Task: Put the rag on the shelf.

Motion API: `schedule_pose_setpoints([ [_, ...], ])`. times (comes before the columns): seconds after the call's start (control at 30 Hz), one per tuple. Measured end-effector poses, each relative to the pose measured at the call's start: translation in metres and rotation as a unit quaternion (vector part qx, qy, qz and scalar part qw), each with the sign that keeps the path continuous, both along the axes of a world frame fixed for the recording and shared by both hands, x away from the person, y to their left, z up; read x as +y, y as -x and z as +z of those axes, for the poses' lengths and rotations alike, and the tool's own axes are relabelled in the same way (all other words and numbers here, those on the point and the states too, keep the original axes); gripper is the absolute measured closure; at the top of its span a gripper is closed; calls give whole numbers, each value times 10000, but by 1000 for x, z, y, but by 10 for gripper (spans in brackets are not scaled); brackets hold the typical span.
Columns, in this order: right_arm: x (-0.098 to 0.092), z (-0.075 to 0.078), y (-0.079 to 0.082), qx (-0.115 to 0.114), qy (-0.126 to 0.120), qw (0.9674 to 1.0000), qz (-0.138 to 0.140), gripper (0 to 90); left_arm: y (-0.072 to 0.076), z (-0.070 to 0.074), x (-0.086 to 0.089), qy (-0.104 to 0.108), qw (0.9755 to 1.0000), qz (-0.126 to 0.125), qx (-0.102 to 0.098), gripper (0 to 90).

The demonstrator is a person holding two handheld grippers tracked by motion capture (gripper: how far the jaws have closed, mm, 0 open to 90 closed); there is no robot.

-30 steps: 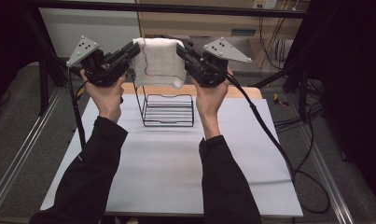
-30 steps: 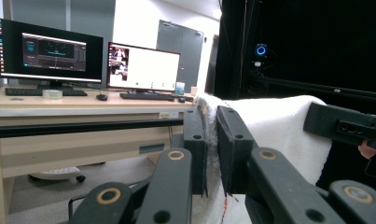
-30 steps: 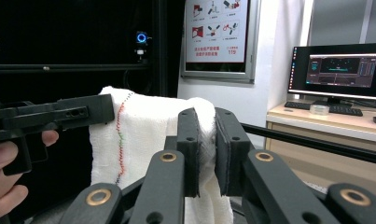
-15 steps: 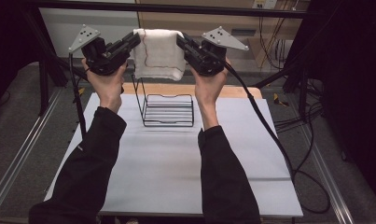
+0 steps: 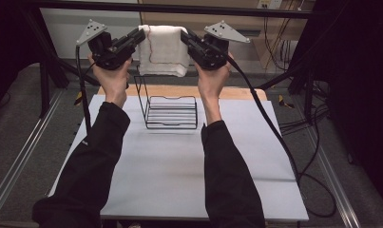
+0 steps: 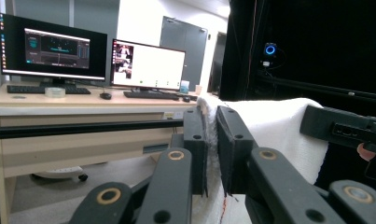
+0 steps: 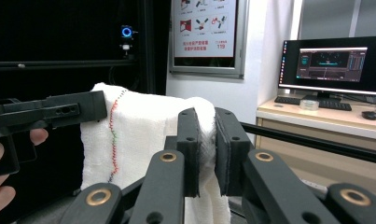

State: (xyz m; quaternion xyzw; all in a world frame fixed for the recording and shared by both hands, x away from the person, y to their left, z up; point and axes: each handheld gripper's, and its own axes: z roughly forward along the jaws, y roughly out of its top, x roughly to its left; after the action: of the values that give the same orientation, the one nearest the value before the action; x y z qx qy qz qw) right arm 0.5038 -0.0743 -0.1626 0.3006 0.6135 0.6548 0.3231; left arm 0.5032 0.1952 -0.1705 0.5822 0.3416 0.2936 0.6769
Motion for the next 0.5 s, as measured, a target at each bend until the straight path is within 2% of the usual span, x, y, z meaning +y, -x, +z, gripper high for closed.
schedule_pose_setpoints([
  [0.5,3,-7,-19,165,20,9999,-10,816,-15,-3,4,-83,9999,48,75,823],
])
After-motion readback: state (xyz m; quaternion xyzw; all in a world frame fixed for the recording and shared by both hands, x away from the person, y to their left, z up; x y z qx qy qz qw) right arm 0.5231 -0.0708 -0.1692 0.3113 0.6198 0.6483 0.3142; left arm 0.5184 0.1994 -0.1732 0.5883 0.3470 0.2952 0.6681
